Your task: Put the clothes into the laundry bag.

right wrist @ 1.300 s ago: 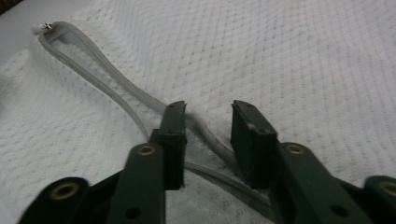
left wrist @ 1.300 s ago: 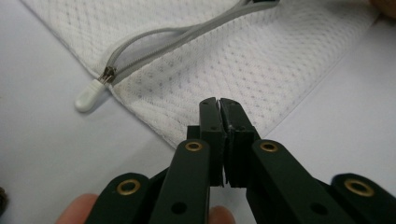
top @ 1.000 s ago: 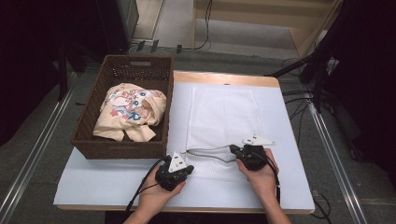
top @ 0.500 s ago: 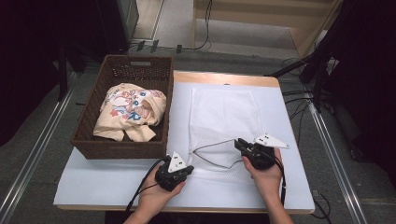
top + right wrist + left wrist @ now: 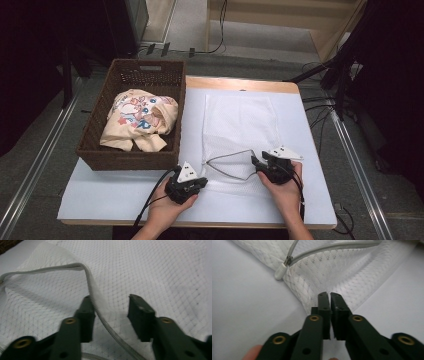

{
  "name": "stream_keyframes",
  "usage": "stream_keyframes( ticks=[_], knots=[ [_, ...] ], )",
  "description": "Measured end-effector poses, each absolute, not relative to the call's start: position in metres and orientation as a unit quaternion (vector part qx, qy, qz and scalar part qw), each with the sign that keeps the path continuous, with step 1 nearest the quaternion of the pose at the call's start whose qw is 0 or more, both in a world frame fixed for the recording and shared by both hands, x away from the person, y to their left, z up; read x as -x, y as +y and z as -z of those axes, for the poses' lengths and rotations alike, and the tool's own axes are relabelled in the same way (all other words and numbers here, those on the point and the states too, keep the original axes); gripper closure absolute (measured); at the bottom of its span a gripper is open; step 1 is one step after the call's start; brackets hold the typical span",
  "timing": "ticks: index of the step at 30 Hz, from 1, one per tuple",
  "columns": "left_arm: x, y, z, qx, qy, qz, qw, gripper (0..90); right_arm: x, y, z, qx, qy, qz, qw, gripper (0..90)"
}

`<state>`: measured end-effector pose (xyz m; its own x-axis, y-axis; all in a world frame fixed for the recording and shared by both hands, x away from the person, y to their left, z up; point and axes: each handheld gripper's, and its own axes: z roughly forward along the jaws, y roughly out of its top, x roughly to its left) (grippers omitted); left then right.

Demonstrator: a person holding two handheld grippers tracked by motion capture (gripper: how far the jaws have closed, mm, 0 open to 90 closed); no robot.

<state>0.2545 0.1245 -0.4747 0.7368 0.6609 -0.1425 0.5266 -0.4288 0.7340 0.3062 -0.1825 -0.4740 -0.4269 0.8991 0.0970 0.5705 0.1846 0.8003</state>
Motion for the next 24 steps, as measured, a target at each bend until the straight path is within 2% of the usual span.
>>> stream_keyframes(
  ticks=[1,3,5,7,8,9,13,17,19,22,24],
  knots=[
    [-0.254,0.126,0.473,-0.839,0.352,-0.083,0.406,78.4,-0.307,-0.184,0.476,-0.492,0.747,-0.407,0.186,78.7],
    [-0.248,0.128,0.466,-0.827,0.350,-0.101,0.427,66.3,-0.305,-0.185,0.474,-0.485,0.748,-0.415,0.182,85.7],
    [-0.242,0.129,0.458,-0.818,0.345,-0.101,0.450,54.5,-0.303,-0.185,0.472,-0.481,0.746,-0.424,0.178,88.6],
    [-0.239,0.129,0.453,-0.813,0.342,-0.099,0.461,45.1,-0.302,-0.185,0.472,-0.478,0.747,-0.427,0.177,89.6],
    [-0.235,0.129,0.447,-0.810,0.338,-0.106,0.467,45.1,-0.302,-0.185,0.472,-0.478,0.747,-0.427,0.177,89.6],
    [-0.230,0.130,0.434,-0.804,0.332,-0.119,0.478,36.5,-0.301,-0.184,0.472,-0.476,0.749,-0.428,0.173,89.7],
    [-0.228,0.136,0.411,-0.789,0.323,-0.140,0.504,26.7,-0.300,-0.183,0.470,-0.467,0.749,-0.437,0.172,89.7],
    [-0.231,0.146,0.390,-0.783,0.331,-0.140,0.507,18.3,-0.298,-0.182,0.467,-0.462,0.749,-0.442,0.174,89.8],
    [-0.232,0.149,0.387,-0.781,0.334,-0.143,0.509,17.0,-0.298,-0.181,0.467,-0.461,0.750,-0.442,0.175,89.8],
    [-0.240,0.163,0.378,-0.776,0.335,-0.149,0.513,8.5,-0.297,-0.180,0.467,-0.455,0.753,-0.442,0.174,89.8],
    [-0.245,0.170,0.374,-0.774,0.339,-0.149,0.514,6.5,-0.297,-0.179,0.467,-0.456,0.752,-0.443,0.174,89.8]
  ],
)
